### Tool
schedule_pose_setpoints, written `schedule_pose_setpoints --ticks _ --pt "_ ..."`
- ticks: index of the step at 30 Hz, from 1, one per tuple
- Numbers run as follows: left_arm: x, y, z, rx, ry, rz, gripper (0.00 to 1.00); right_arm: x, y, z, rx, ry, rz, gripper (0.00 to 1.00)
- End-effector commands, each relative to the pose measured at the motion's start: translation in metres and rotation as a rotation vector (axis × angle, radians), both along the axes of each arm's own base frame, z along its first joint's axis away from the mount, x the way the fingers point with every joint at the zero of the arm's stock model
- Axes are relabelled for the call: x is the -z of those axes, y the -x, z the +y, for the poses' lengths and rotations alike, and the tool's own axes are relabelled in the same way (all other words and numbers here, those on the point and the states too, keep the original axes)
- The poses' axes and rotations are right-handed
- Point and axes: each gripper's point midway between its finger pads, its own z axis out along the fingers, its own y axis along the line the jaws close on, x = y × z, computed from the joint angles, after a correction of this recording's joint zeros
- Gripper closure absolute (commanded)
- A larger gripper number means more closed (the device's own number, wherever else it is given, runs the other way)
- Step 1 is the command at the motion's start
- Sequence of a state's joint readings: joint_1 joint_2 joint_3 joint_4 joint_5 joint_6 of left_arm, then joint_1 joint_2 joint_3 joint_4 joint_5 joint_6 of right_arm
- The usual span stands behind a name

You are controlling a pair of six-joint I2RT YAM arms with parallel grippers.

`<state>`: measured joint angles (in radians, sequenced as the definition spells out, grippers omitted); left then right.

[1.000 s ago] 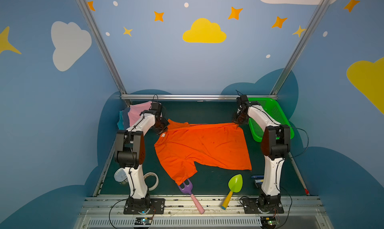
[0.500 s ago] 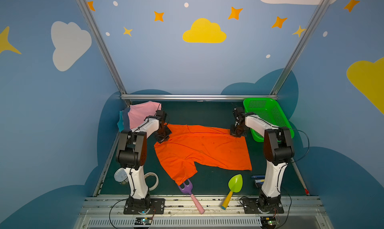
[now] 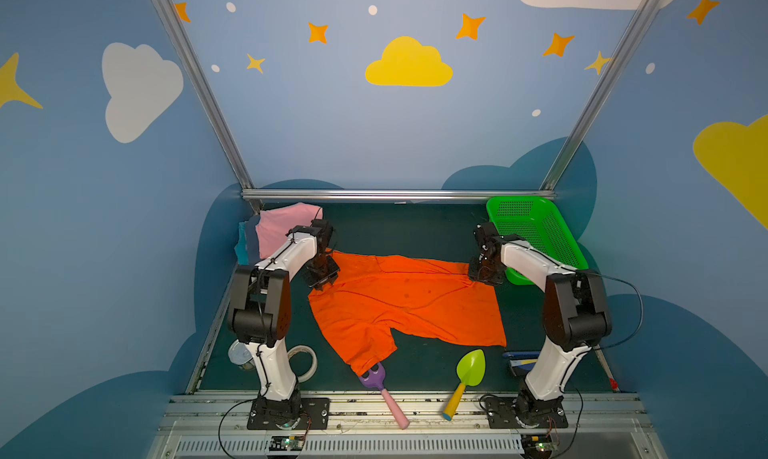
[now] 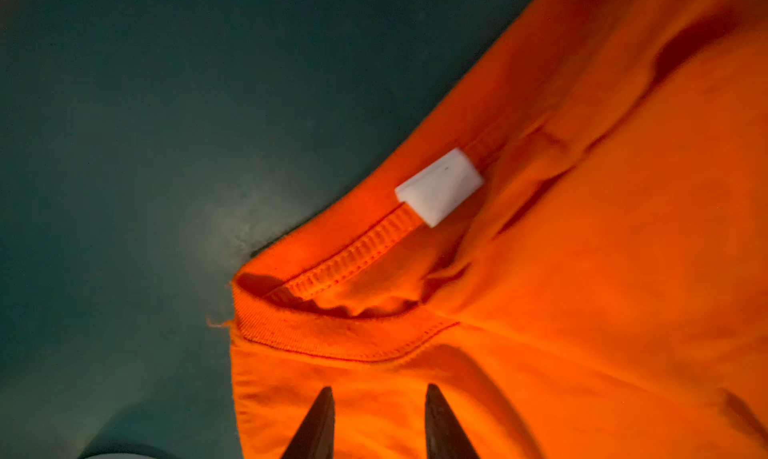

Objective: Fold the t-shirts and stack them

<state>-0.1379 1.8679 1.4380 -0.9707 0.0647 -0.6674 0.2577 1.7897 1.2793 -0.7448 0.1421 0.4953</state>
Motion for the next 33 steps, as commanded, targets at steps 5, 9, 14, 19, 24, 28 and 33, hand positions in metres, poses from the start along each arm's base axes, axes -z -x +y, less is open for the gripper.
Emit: schedule_pose_setpoints --ticks 5,9,14,19,24,28,33 --pt "-0.061 -0.073 -0.01 0.03 -0.088 -0.223 0.61 -0.068 -0.011 -0.01 -0.01 0.053 -0.174 0.64" --pt "-0.033 -0.105 -0.029 0.053 -0.07 -0.203 0.63 -0.053 -0.023 -0.001 -0.039 0.041 -0.117 0.83" --pt "0.006 -0.114 -0.035 0.062 -0.089 -0.139 0.64 -0.018 -0.038 0.023 -0.076 -0.012 -0.006 0.84" --pt "0.032 -0.109 -0.025 0.059 -0.112 -0.076 0.48 -0.004 -0.048 0.055 -0.132 -0.077 0.017 0.75" --pt "0.041 -0.1 -0.019 0.051 -0.117 -0.055 0.85 -0.01 -0.053 0.099 -0.252 -0.122 -0.005 0.64" --pt "0.031 -0.095 -0.015 0.052 -0.134 -0.059 0.96 -0.015 -0.053 0.126 -0.31 -0.13 -0.011 0.65" --pt "0.004 -0.088 -0.017 0.063 -0.127 -0.108 0.96 -0.029 -0.055 0.159 -0.354 -0.226 -0.036 0.66"
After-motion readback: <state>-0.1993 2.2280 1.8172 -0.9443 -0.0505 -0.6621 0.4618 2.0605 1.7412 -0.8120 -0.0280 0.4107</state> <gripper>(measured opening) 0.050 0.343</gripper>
